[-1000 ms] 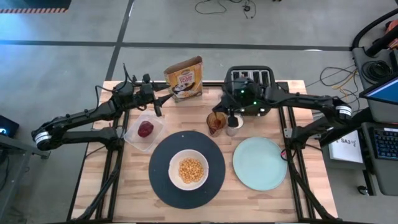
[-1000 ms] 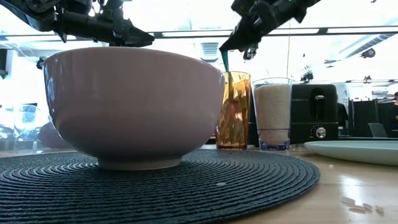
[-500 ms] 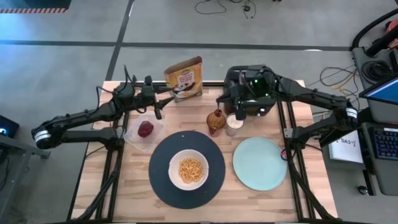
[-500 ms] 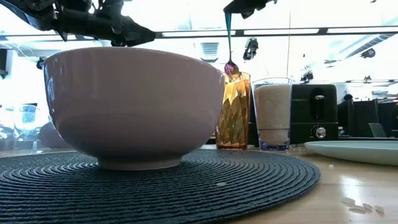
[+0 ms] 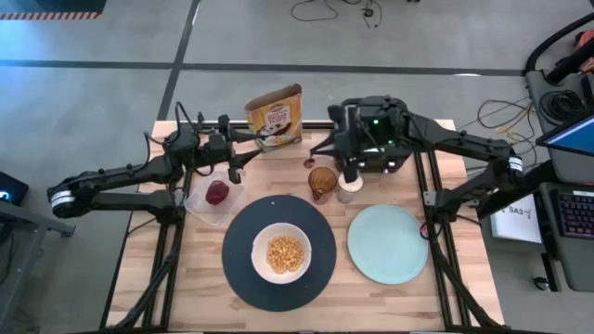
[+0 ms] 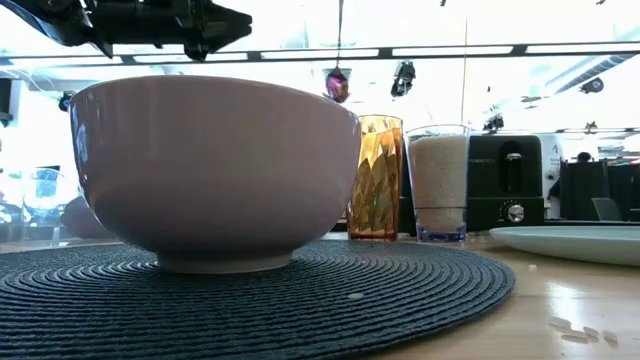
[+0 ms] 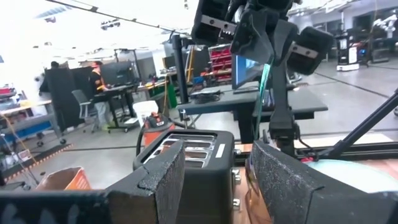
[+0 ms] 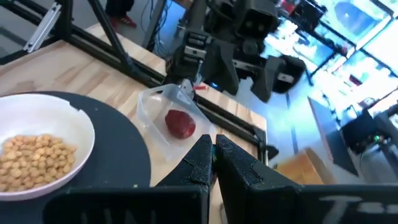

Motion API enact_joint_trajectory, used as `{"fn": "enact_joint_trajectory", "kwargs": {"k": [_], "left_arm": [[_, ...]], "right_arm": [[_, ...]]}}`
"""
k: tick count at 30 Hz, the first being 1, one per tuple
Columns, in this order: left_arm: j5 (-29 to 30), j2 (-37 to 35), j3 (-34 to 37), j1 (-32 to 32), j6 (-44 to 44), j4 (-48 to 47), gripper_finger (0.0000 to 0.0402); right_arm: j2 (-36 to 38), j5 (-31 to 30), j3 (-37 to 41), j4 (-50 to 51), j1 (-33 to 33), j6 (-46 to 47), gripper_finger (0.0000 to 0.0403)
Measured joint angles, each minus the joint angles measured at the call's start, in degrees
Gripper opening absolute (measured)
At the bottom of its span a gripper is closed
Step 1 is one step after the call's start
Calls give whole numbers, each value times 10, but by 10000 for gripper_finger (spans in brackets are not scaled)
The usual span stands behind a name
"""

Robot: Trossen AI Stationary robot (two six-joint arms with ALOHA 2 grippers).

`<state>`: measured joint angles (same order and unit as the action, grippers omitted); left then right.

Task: Arrange a breakfast setting
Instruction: Adjust the blue spoon in the orange cup

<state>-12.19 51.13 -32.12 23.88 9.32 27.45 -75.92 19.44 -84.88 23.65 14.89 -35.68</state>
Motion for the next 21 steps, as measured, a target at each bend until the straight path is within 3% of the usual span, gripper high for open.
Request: {"fn": "enact_joint_trajectory", "kwargs": {"k": [14,21], "left_arm": [[0,0,0,-2,-8,0,171],[0,0,0,-2,-9,0,171]], "right_arm": [[-126,-6,-3,-169,-10,21,9],[-153,-44,-3,-175,-35,37,9]]}}
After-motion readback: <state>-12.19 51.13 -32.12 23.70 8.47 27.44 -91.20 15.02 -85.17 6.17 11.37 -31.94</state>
